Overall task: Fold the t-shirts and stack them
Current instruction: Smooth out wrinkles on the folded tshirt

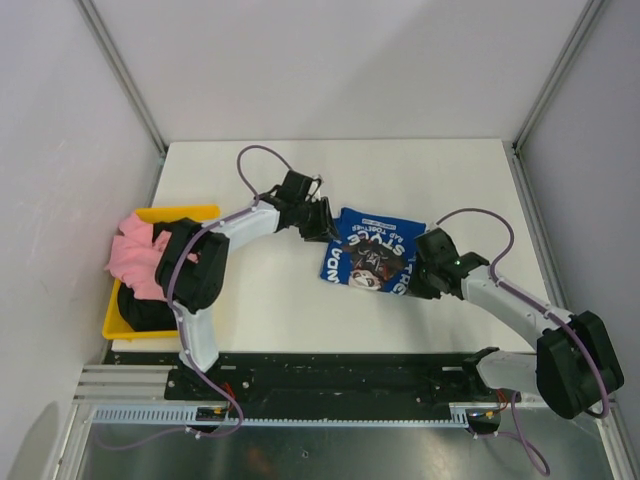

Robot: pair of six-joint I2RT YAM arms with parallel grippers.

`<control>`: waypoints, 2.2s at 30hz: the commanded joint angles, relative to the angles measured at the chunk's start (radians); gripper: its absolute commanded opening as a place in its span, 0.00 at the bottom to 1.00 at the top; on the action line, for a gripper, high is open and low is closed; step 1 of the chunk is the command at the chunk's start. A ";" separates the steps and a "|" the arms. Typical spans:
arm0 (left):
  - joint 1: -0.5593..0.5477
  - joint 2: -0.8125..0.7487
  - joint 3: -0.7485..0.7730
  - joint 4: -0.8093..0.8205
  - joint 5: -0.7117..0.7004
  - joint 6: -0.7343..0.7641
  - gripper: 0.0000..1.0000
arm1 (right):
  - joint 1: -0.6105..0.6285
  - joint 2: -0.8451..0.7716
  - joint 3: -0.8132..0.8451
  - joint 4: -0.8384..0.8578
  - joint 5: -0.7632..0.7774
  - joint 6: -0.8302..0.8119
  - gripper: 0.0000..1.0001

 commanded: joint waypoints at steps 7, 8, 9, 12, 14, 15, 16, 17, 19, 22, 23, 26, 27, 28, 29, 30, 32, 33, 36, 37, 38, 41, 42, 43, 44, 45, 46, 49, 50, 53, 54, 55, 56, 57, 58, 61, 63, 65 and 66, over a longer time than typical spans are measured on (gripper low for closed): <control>-0.008 0.086 0.081 0.014 -0.078 0.015 0.39 | -0.008 -0.021 -0.011 -0.019 0.031 0.013 0.03; -0.009 0.092 0.084 0.016 -0.073 0.013 0.37 | -0.011 -0.021 -0.012 -0.020 0.033 0.012 0.03; -0.010 0.098 0.085 0.016 -0.068 0.012 0.36 | -0.013 -0.021 -0.014 -0.021 0.033 0.012 0.03; -0.010 0.110 0.087 0.019 -0.059 0.009 0.28 | -0.026 -0.019 -0.019 -0.020 0.032 0.010 0.03; -0.010 0.116 0.083 0.019 -0.067 0.007 0.18 | -0.033 -0.016 -0.020 -0.020 0.031 0.009 0.03; -0.010 0.117 0.079 0.019 -0.075 0.005 0.13 | -0.036 -0.016 -0.021 -0.021 0.031 0.009 0.03; -0.010 0.115 0.071 0.019 -0.088 0.002 0.08 | -0.039 -0.016 -0.021 -0.024 0.032 0.010 0.04; -0.009 0.112 0.063 0.020 -0.101 -0.001 0.04 | -0.042 -0.017 -0.022 -0.028 0.033 0.010 0.06; -0.007 0.108 0.047 0.019 -0.114 -0.004 0.01 | -0.049 -0.028 -0.023 -0.037 0.031 0.010 0.11; -0.007 0.112 0.042 0.018 -0.111 -0.001 0.00 | -0.077 -0.083 -0.023 -0.032 0.010 0.002 0.33; -0.007 0.114 0.043 0.018 -0.109 -0.001 0.00 | -0.093 -0.108 -0.021 -0.021 0.006 -0.003 0.41; -0.007 0.118 0.046 0.019 -0.108 -0.001 0.00 | -0.173 -0.155 -0.013 0.033 -0.023 -0.020 0.58; -0.007 0.118 0.046 0.020 -0.110 -0.002 0.00 | -0.202 -0.153 -0.012 0.065 -0.028 -0.025 0.61; -0.007 0.119 0.045 0.019 -0.113 -0.002 0.00 | -0.225 -0.143 -0.010 0.106 -0.031 -0.030 0.64; -0.007 0.121 0.044 0.019 -0.115 -0.001 0.00 | -0.247 -0.123 -0.010 0.161 -0.055 -0.037 0.65; -0.007 0.122 0.043 0.019 -0.118 -0.001 0.00 | -0.267 -0.098 -0.009 0.210 -0.073 -0.044 0.66; -0.007 0.125 0.042 0.019 -0.123 -0.002 0.00 | -0.299 -0.038 -0.005 0.298 -0.093 -0.057 0.67; -0.007 0.127 0.041 0.019 -0.125 -0.001 0.00 | -0.315 -0.003 -0.003 0.340 -0.109 -0.062 0.67; -0.006 0.132 0.038 0.019 -0.131 0.001 0.00 | -0.354 0.092 0.005 0.449 -0.159 -0.066 0.66; -0.006 0.134 0.037 0.019 -0.132 0.002 0.00 | -0.360 0.117 0.010 0.477 -0.171 -0.067 0.66; -0.006 0.136 0.036 0.019 -0.132 0.002 0.00 | -0.363 0.138 0.017 0.499 -0.175 -0.069 0.65; -0.006 0.142 0.034 0.019 -0.130 0.001 0.00 | -0.366 0.196 0.048 0.529 -0.178 -0.073 0.63; -0.006 0.141 0.034 0.019 -0.128 0.002 0.00 | -0.367 0.210 0.061 0.526 -0.171 -0.077 0.62; -0.006 0.139 0.035 0.018 -0.123 0.005 0.00 | -0.368 0.222 0.074 0.523 -0.163 -0.081 0.62; -0.006 0.134 0.037 0.019 -0.118 0.008 0.01 | -0.370 0.231 0.085 0.522 -0.158 -0.085 0.62; -0.006 0.128 0.041 0.019 -0.115 0.015 0.03 | -0.371 0.239 0.096 0.521 -0.153 -0.089 0.61; -0.006 0.120 0.048 0.019 -0.116 0.023 0.06 | -0.372 0.247 0.106 0.521 -0.149 -0.093 0.61; -0.003 0.082 0.082 0.019 -0.125 0.054 0.17 | -0.374 0.282 0.146 0.524 -0.142 -0.104 0.60; -0.001 0.073 0.097 0.019 -0.128 0.064 0.22 | -0.374 0.297 0.160 0.523 -0.139 -0.108 0.60; 0.005 0.066 0.153 0.020 -0.130 0.085 0.31 | -0.374 0.344 0.205 0.515 -0.129 -0.112 0.59; 0.006 0.070 0.176 0.020 -0.128 0.091 0.33 | -0.374 0.360 0.219 0.514 -0.125 -0.112 0.58; 0.007 0.078 0.198 0.021 -0.124 0.097 0.36 | -0.374 0.375 0.231 0.511 -0.123 -0.112 0.58; 0.008 0.089 0.222 0.021 -0.119 0.103 0.38 | -0.374 0.388 0.242 0.508 -0.122 -0.111 0.57; 0.008 0.100 0.246 0.024 -0.113 0.107 0.40 | -0.374 0.400 0.252 0.508 -0.121 -0.108 0.55; 0.008 0.112 0.270 0.024 -0.109 0.109 0.41 | -0.374 0.412 0.262 0.509 -0.119 -0.106 0.54; 0.009 0.162 0.346 0.025 -0.114 0.109 0.45 | -0.375 0.454 0.299 0.497 -0.106 -0.100 0.49; 0.011 0.195 0.390 0.024 -0.120 0.106 0.47 | -0.374 0.472 0.317 0.490 -0.095 -0.097 0.47; 0.012 0.224 0.424 0.023 -0.125 0.102 0.47 | -0.374 0.484 0.331 0.476 -0.076 -0.093 0.46; 0.013 0.238 0.437 0.023 -0.130 0.101 0.47 | -0.374 0.492 0.339 0.466 -0.067 -0.093 0.45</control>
